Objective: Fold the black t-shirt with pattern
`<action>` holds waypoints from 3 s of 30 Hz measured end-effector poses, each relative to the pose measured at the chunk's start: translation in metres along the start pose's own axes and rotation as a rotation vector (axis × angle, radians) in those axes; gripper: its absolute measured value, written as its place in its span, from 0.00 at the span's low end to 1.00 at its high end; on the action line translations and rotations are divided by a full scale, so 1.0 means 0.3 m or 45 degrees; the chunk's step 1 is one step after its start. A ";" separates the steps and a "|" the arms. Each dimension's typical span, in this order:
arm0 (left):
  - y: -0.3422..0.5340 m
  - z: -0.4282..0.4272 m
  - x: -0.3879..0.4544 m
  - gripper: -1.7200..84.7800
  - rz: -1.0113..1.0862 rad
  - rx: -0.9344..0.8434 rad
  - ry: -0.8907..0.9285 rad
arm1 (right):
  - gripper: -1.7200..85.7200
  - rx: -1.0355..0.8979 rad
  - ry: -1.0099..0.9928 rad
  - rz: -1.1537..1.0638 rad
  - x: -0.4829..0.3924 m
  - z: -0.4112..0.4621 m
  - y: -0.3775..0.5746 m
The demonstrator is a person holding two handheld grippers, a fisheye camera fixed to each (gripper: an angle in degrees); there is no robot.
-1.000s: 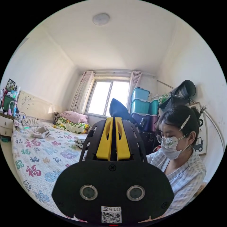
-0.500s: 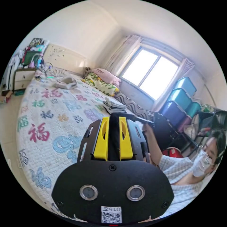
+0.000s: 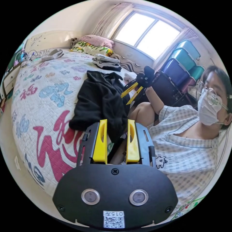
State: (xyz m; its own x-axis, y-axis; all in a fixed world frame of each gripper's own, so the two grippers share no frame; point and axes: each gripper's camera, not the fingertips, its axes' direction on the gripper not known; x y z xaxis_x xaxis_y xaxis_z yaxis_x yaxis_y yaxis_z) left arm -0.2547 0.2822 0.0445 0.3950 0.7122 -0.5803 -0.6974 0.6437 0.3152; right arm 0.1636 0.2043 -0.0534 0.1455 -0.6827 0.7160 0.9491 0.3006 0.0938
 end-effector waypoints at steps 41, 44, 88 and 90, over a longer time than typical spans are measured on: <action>0.462 -0.350 0.951 0.01 0.136 1.175 -0.762 | 0.03 1.817 0.518 0.940 -0.496 -0.742 0.594; 0.546 -0.501 1.120 0.01 0.135 1.630 -0.787 | 0.03 2.011 0.800 0.852 -0.678 -0.864 0.525; 0.184 -0.577 -0.260 0.11 -0.151 0.143 -0.505 | 0.13 0.536 -0.129 1.060 0.450 -0.606 0.684; 0.319 -0.560 -0.256 0.12 -0.270 0.061 -0.363 | 0.13 0.476 -0.174 1.133 0.376 -0.575 0.776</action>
State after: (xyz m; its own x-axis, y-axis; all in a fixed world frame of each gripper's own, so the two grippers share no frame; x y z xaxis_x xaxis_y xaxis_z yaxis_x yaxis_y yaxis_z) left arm -0.4522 0.2419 -0.0069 0.6836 0.6068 -0.4054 -0.5561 0.7929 0.2491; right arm 0.4491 0.0823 -0.0702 0.7103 -0.0274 0.7034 0.3544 0.8773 -0.3237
